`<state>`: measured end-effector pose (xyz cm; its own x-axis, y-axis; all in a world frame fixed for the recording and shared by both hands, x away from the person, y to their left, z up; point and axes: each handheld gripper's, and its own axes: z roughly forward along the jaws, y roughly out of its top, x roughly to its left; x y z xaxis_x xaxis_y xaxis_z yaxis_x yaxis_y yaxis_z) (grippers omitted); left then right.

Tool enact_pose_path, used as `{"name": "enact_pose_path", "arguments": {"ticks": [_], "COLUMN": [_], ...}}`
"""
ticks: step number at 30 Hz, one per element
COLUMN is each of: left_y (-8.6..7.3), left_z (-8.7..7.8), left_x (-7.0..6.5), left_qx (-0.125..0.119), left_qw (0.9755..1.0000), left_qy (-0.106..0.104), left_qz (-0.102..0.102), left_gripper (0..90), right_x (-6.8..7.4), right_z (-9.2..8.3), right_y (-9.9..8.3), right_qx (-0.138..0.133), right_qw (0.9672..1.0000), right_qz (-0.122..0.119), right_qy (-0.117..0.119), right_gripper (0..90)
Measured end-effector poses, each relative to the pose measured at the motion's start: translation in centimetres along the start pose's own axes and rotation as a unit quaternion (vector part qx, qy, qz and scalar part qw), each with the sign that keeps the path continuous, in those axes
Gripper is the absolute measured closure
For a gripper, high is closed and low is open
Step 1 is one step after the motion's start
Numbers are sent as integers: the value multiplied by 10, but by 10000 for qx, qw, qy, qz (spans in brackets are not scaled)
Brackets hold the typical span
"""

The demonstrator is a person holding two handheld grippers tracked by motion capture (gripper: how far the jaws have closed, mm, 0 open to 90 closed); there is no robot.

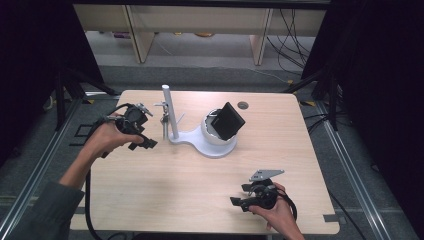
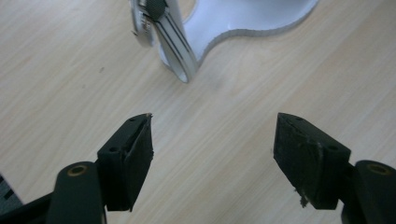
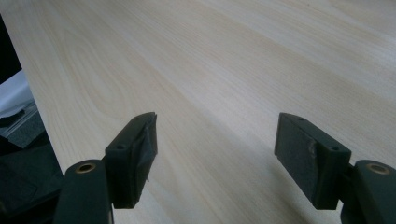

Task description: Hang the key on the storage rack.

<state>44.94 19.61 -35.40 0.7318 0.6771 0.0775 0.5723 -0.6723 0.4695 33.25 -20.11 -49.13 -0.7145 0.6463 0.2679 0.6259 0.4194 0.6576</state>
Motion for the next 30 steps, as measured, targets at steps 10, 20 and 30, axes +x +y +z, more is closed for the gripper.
{"name": "enact_pose_path", "arguments": {"ticks": [10, 20, 30], "left_y": [-32, -53, -68], "left_z": [24, 35, 46], "left_x": [-26, -48, -66], "left_qx": [-96, -330, -439], "left_qw": [9992, 9982, 9976], "left_qy": [-381, -450, -462], "left_qz": [101, 225, 261], "left_gripper": [254, 242, 232], "right_x": [-1, -3, 1], "right_z": [1, 4, 2], "right_y": [-2, -4, -4], "right_qx": [3, 47, 48], "right_qw": [10000, 10000, 9999], "right_qz": [-6, -4, 96], "right_qy": [-2, 14, 50], "right_gripper": [308, 307, 307]}}
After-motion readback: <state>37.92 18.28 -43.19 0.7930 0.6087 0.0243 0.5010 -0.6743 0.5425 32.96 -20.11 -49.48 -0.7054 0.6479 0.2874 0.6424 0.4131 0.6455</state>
